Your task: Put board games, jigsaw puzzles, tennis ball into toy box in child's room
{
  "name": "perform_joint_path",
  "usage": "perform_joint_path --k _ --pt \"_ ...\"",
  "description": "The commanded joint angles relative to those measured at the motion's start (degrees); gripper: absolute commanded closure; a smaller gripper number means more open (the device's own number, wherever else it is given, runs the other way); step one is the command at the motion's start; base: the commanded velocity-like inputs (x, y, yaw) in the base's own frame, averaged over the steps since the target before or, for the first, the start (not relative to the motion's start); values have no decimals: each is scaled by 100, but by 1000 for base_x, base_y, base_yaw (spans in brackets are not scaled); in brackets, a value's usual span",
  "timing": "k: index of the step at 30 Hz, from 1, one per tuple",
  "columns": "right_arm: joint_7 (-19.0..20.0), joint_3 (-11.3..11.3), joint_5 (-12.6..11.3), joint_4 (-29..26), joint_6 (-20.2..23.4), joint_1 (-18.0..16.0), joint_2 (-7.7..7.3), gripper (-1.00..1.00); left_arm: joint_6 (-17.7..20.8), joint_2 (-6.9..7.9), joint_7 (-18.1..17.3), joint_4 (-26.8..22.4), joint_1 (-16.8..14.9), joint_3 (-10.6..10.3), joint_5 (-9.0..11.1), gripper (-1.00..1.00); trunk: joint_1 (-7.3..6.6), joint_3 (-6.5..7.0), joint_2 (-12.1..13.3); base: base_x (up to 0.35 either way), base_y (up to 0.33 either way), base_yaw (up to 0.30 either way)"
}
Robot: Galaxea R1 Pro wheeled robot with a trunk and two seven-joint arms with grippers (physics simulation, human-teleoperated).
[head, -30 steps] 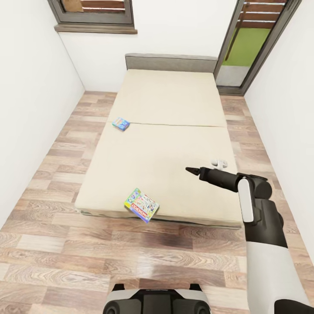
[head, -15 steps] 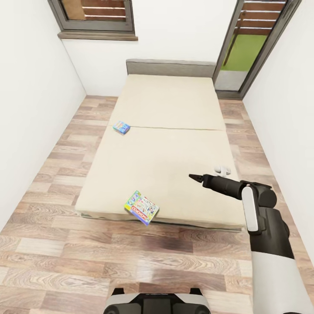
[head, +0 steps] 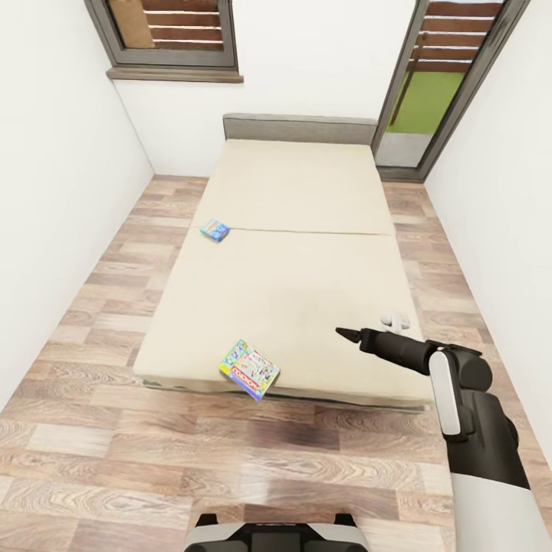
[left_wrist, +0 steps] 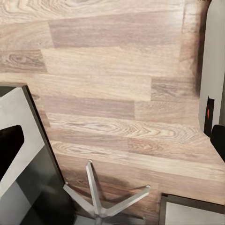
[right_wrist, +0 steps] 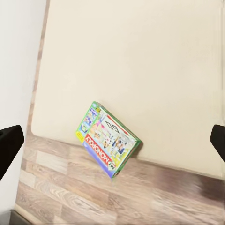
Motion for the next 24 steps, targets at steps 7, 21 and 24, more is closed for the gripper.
perform_joint_path --k 7,21,24 --pt "24 -285 -8 -138 33 476 -2 -100 -33 3 27 20 4 48 -60 -100 3 60 -8 0 0 0" --pt "42 -786 -6 -167 -88 1543 6 -100 -44 3 27 20 11 46 -60 -100 3 192 -8 0 0 0" --pt "44 -877 -6 -166 -188 1734 6 -100 -79 3 27 20 14 46 -63 -100 3 220 -8 0 0 0"
